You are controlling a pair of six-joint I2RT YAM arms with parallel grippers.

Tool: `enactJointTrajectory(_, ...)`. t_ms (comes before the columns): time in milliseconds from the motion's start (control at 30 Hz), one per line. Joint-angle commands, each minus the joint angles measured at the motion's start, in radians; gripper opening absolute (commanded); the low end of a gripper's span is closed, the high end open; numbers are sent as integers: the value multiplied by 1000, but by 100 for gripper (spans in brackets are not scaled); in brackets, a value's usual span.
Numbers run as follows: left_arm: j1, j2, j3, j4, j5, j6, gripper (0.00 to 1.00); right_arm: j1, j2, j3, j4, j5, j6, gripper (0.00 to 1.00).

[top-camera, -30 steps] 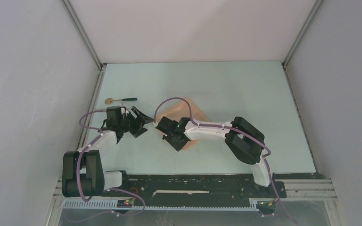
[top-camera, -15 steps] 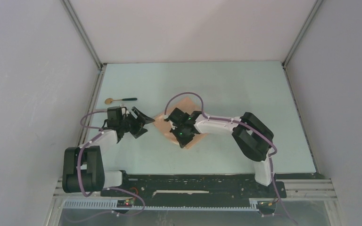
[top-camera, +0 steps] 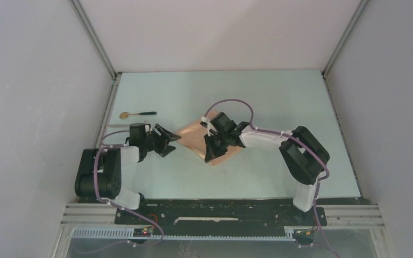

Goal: Fold the napkin into a case and place the utensils inside
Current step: Pick up the lower triangle-folded napkin from the center of the board.

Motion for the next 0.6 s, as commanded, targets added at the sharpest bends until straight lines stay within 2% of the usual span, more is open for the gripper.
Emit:
enactJointTrajectory(0, -6, 38, 40, 65, -39, -19, 69, -34, -81, -48, 123, -92, 73, 0)
enactJointTrajectory(167, -6, 84, 72, 72, -64, -17, 60, -67, -110, -104, 177, -132, 96, 0)
enactJointTrajectory(433, -45, 124, 122, 78, -82, -21, 51, -79, -125, -139, 209, -138, 103, 0)
enactJointTrajectory(567, -47, 125, 132, 77, -84, -17, 41, -89, -133, -154, 220, -144, 107, 0)
